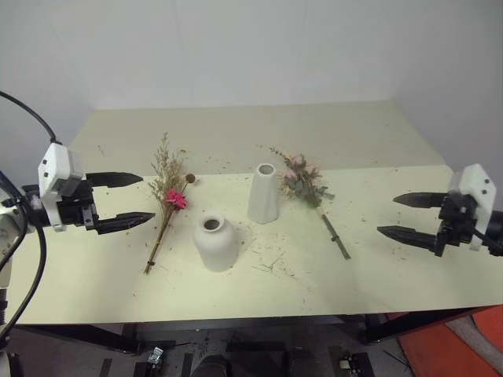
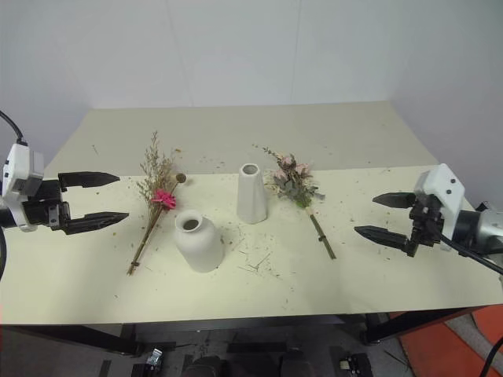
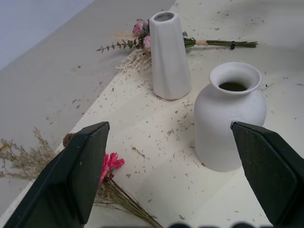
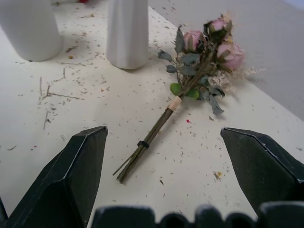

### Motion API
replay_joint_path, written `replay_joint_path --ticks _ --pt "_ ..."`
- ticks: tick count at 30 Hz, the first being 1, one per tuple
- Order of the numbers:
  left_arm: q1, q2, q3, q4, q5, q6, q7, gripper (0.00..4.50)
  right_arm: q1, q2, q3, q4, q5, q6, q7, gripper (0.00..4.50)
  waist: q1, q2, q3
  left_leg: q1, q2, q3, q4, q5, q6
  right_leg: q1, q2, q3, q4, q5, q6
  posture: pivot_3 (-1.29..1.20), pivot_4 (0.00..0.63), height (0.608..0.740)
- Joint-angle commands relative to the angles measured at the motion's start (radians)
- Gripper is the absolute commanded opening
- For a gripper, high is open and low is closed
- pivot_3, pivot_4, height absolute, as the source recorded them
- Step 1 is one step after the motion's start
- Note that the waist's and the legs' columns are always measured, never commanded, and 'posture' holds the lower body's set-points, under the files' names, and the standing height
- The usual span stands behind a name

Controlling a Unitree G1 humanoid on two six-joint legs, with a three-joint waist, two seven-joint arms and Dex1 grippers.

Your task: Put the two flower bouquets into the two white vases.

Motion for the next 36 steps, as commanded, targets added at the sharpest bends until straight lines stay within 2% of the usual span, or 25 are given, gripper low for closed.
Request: replay_joint_path --ticks 1,5,10,16,21,24,28,34,35,36 --pt "-0.053 -0.001 -0.016 0.012 -0.011 -0.020 -0.016 4.46 -0.130 -0.010 0.119 -0.060 -0.022 0.209 -0.115 4.50 -0.007 0.000 0.000 0.000 0.000 0.000 0.000 0.000 0.000 0.000 0.000 0.000 0.000 0.000 0.000 0.00 0.150 0.740" --pt "-0.100 -0.009 -0.047 0.039 -0.007 -0.023 -0.031 4.46 -0.304 0.062 0.256 0.000 -0.068 0.408 -0.238 4.50 -0.020 0.000 0.000 0.000 0.000 0.000 0.000 0.000 0.000 0.000 0.000 0.000 0.000 0.000 0.000 0.00 0.150 0.740" --pt "-0.145 -0.029 -0.075 0.061 -0.011 -0.023 -0.043 4.46 -0.559 0.214 0.481 0.251 -0.211 0.528 -0.325 4.50 -0.025 0.000 0.000 -0.002 0.000 0.000 0.000 0.000 0.000 -0.003 0.000 0.000 0.000 0.000 0.000 0.00 0.150 0.740" --pt "-0.148 -0.035 -0.072 0.059 -0.015 -0.024 -0.049 4.46 -0.738 0.390 0.613 0.539 -0.322 0.492 -0.341 4.50 -0.025 0.000 0.000 -0.007 0.000 -0.001 0.000 0.000 0.000 -0.007 0.000 -0.001 0.002 0.000 -0.001 0.00 0.150 0.740" --pt "-0.146 -0.035 -0.070 0.052 -0.019 -0.022 -0.048 4.46 -0.807 0.460 0.673 0.702 -0.392 0.431 -0.311 4.50 -0.023 0.000 0.000 -0.017 -0.001 -0.001 0.003 0.001 -0.001 -0.019 -0.001 -0.001 0.010 0.001 -0.001 0.00 0.150 0.740" --pt "-0.132 -0.034 -0.063 0.041 -0.023 -0.022 -0.045 4.50 -0.837 0.505 0.717 0.803 -0.449 0.371 -0.289 3.95 -0.026 0.000 0.000 -0.016 -0.001 -0.001 0.004 0.001 -0.001 -0.019 0.000 -0.001 0.011 0.001 -0.001 0.00 0.150 0.740" --pt "-0.112 -0.032 -0.049 0.025 -0.028 -0.020 -0.041 4.50 -0.865 0.546 0.712 0.883 -0.494 0.318 -0.276 2.59 -0.040 0.000 -0.001 -0.014 -0.001 -0.001 0.004 0.001 -0.001 -0.017 0.000 -0.001 0.012 0.001 -0.001 0.00 0.150 0.740" --pt "-0.095 -0.030 -0.037 0.010 -0.034 -0.017 -0.032 4.50 -0.862 0.548 0.679 0.877 -0.523 0.311 -0.269 0.55 -0.050 0.000 -0.001 -0.013 -0.001 -0.001 0.003 0.001 -0.001 -0.018 0.000 -0.001 0.013 0.001 -0.001 0.00 0.150 0.740" --pt "-0.096 -0.031 -0.037 0.011 -0.034 -0.017 -0.031 4.50 -0.863 0.546 0.665 0.873 -0.523 0.316 -0.280 0.27 -0.049 0.000 -0.001 -0.013 -0.001 -0.001 0.003 0.001 -0.001 -0.018 0.000 -0.001 0.013 0.001 -0.001 0.00 0.150 0.740" --pt "-0.098 -0.031 -0.038 0.013 -0.033 -0.018 -0.032 4.50 -0.866 0.548 0.645 0.873 -0.520 0.327 -0.298 0.19 -0.049 0.000 -0.001 -0.013 -0.001 -0.001 0.003 0.001 -0.001 -0.018 0.000 -0.001 0.013 0.001 -0.001 0.00 0.150 0.740"
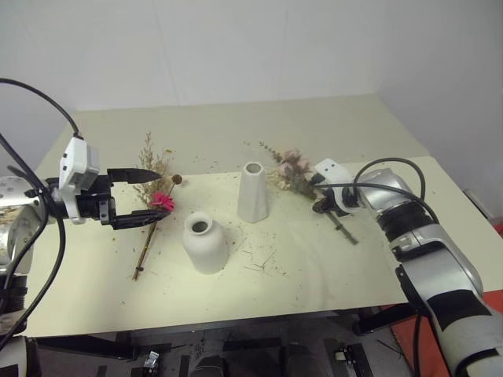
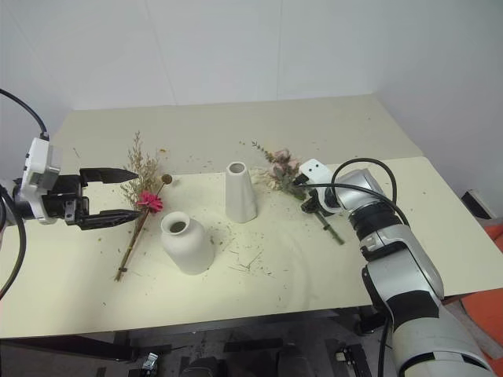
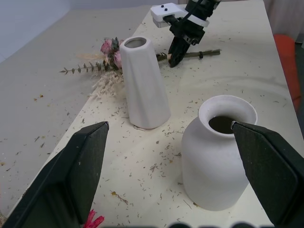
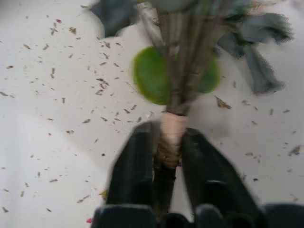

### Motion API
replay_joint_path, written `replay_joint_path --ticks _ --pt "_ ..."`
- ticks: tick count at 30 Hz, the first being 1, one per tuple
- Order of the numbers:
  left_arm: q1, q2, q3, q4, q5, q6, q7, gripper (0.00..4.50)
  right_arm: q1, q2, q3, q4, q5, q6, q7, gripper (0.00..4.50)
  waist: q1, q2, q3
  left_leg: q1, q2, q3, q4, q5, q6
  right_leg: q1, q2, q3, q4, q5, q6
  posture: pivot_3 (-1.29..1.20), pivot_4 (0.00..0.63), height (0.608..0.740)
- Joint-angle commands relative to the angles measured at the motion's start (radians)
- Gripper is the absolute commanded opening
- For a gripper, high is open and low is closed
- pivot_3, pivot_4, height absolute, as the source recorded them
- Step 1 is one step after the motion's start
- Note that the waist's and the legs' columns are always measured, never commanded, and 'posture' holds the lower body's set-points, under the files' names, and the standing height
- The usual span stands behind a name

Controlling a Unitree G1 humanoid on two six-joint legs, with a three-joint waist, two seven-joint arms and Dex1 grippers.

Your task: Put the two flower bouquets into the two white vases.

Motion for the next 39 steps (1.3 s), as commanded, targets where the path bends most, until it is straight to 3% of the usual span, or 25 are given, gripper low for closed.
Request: replay_joint_path --ticks 1,6,9,14,22,32,39 --pt "-0.008 0.010 0.036 -0.017 -0.021 -0.013 0.004 4.50 -0.009 0.006 -0.072 0.008 -0.004 0.040 -0.050 0.19 0.001 0.000 0.000 0.000 0.000 0.000 0.000 0.000 0.000 0.000 0.000 0.000 0.000 0.000 0.000 0.00 0.150 0.740" --pt "-0.024 -0.001 0.020 -0.015 -0.025 -0.006 -0.002 4.50 -0.027 0.003 -0.290 -0.035 0.057 0.030 -0.208 0.19 0.002 0.000 0.000 -0.001 0.000 0.000 0.000 0.000 0.000 -0.001 0.000 0.000 0.000 0.000 0.000 0.00 0.150 0.740" --pt "-0.038 -0.008 0.015 -0.006 -0.027 -0.004 -0.006 4.50 0.019 0.011 -0.454 -0.172 0.130 -0.112 -0.273 0.19 0.003 0.000 0.000 -0.001 0.000 0.000 -0.001 0.000 0.000 -0.001 0.000 0.000 -0.001 0.000 0.000 0.00 0.150 0.740" --pt "-0.083 -0.017 -0.012 0.034 -0.009 -0.016 -0.022 4.50 0.047 0.112 -0.656 -0.377 0.287 -0.210 -0.346 0.19 -0.003 0.000 0.000 -0.001 0.000 0.000 -0.002 0.000 0.000 -0.002 0.000 0.001 0.000 0.000 0.000 0.00 0.150 0.740" --pt "-0.109 -0.025 -0.031 0.056 0.000 -0.032 -0.032 4.50 0.031 0.265 -0.671 -0.531 0.434 -0.348 -0.308 0.19 -0.002 0.000 0.000 0.000 0.000 0.000 -0.002 0.000 0.000 -0.002 0.000 0.001 0.002 0.000 0.000 0.00 0.150 0.740" --pt "-0.090 -0.024 -0.019 0.024 -0.011 -0.023 -0.018 4.50 0.003 0.413 -0.566 -0.471 0.410 -0.523 -0.320 0.19 -0.002 0.001 0.000 0.000 0.000 0.000 -0.002 0.000 -0.001 -0.003 0.000 0.000 0.003 0.000 0.000 0.00 0.150 0.740" --pt "-0.076 -0.024 -0.012 0.007 -0.014 -0.018 -0.007 4.50 0.015 0.442 -0.528 -0.458 0.409 -0.540 -0.313 0.19 -0.001 0.001 0.000 0.000 0.000 -0.001 -0.002 0.001 -0.001 -0.003 0.000 0.000 0.003 0.000 0.000 0.00 0.150 0.740"
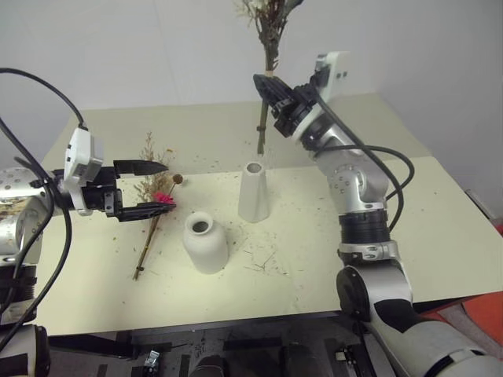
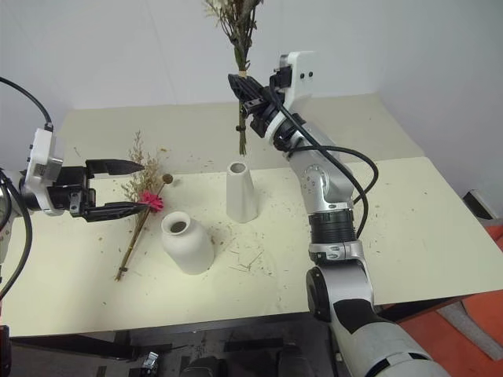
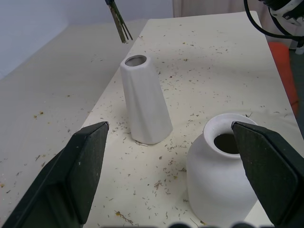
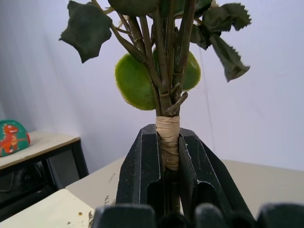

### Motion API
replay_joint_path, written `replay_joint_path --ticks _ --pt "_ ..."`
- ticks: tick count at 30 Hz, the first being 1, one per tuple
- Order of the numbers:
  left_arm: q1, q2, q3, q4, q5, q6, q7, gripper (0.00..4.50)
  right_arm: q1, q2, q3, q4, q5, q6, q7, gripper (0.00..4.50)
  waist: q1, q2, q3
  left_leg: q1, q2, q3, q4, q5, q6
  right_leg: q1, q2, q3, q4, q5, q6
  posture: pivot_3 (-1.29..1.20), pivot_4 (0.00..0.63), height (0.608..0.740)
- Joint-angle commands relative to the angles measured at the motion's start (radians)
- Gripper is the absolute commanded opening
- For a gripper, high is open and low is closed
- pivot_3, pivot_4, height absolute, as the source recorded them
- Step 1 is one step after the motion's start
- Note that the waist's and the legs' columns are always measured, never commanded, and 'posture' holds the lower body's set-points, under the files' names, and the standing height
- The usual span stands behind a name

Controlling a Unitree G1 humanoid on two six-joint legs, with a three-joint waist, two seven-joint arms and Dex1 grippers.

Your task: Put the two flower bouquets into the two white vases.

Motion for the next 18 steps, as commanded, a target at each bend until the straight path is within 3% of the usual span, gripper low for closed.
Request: replay_joint_path --ticks 1,18 --pt "0.000 0.008 0.027 -0.031 -0.017 0.000 0.010 4.50 -0.012 0.003 0.017 -0.020 0.001 -0.024 0.004 0.19 0.000 0.000 0.000 0.000 0.000 0.000 0.000 0.000 0.000 0.000 0.000 0.000 0.000 0.000 0.000 0.00 0.150 0.740" --pt "-0.004 0.005 0.021 -0.036 -0.019 0.003 0.019 4.50 0.098 0.015 0.087 -0.033 -0.024 -0.068 0.005 0.19 0.000 0.000 0.000 0.000 0.000 0.000 0.000 0.000 0.000 0.000 0.000 0.000 0.000 0.000 0.000 0.00 0.150 0.740"
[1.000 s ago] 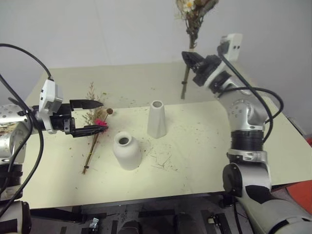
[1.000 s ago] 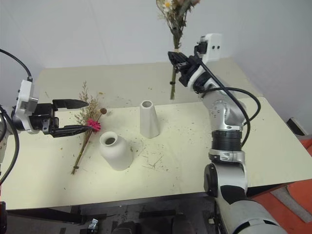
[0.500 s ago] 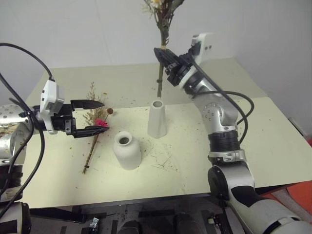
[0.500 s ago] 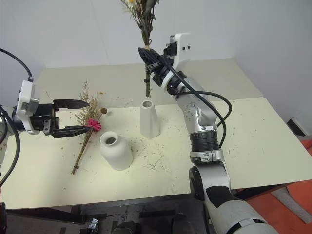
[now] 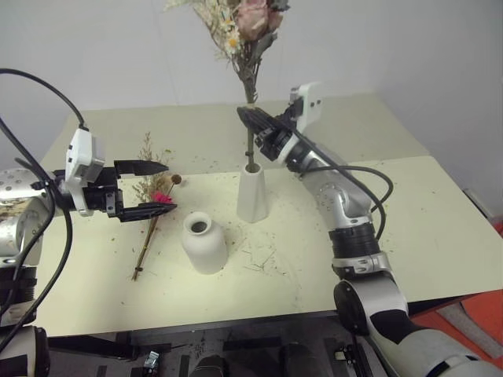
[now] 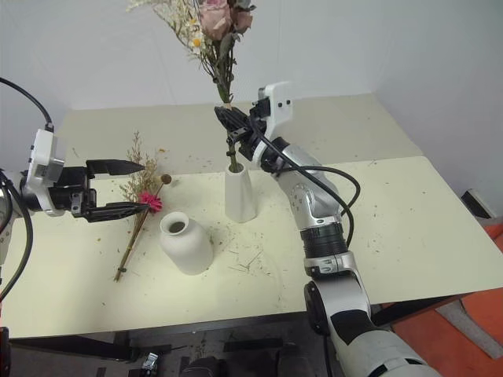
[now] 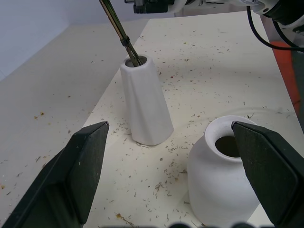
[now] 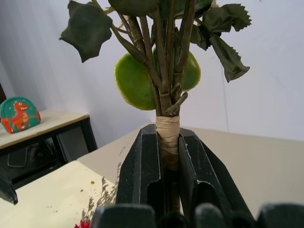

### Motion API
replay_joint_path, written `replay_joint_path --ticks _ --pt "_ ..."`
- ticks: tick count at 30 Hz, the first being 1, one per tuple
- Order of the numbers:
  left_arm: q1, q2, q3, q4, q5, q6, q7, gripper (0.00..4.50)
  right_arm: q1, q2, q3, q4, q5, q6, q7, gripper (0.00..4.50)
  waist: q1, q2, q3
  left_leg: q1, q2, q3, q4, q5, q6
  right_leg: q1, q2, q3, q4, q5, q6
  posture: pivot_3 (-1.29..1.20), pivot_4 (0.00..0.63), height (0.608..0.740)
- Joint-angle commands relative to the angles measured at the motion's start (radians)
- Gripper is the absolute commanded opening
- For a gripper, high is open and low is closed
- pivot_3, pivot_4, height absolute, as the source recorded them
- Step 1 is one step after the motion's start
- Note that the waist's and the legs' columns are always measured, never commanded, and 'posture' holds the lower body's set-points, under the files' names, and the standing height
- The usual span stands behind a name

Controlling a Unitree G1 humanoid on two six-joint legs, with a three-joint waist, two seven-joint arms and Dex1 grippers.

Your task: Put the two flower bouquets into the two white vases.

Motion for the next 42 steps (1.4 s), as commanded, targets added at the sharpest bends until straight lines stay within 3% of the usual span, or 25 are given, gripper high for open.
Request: replay_joint_path --ticks 1,18,25,31,37,42 --pt "-0.011 0.004 0.019 -0.021 -0.017 0.000 0.004 4.50 0.000 -0.001 -0.003 -0.006 -0.014 -0.060 0.005 0.19 0.000 0.000 0.000 0.000 0.000 0.000 0.000 0.000 0.000 0.000 0.000 0.000 0.000 0.000 0.000 0.00 0.150 0.740" --pt "-0.021 0.000 0.011 -0.014 -0.013 0.004 0.005 4.50 0.118 0.028 0.061 0.018 -0.097 -0.170 0.010 0.19 -0.001 0.000 0.000 0.001 0.000 0.000 0.000 0.000 0.000 0.000 0.000 0.000 0.000 0.000 0.000 0.00 0.150 0.740" --pt "-0.020 0.001 0.013 -0.016 -0.013 0.005 0.008 4.50 0.145 0.033 0.063 0.002 -0.103 -0.179 0.008 2.53 0.000 0.000 0.000 0.001 0.000 0.000 0.000 0.000 0.000 0.000 0.000 0.000 0.000 0.000 0.000 0.00 0.150 0.740" --pt "-0.012 0.003 0.017 -0.024 -0.017 0.011 0.011 4.50 0.242 -0.007 0.072 -0.141 -0.081 -0.129 0.037 4.49 0.001 0.000 0.000 0.001 0.000 0.000 0.000 0.000 0.000 0.001 0.000 0.000 0.000 0.000 0.000 0.00 0.150 0.740" --pt "0.013 0.008 0.032 -0.035 -0.015 0.049 0.049 4.50 0.357 -0.223 0.101 -0.384 -0.034 0.069 0.182 4.49 0.005 0.000 0.000 0.000 0.000 -0.001 0.000 0.000 0.000 0.002 0.000 -0.001 0.000 0.000 0.000 0.00 0.150 0.740" --pt "0.022 -0.029 0.101 -0.039 -0.064 0.063 0.114 4.50 0.389 -0.362 0.083 -0.458 -0.002 0.149 0.250 4.49 0.001 0.000 0.000 0.001 0.000 0.000 0.001 0.000 0.000 0.002 0.000 -0.001 -0.001 0.000 0.000 0.00 0.150 0.740"
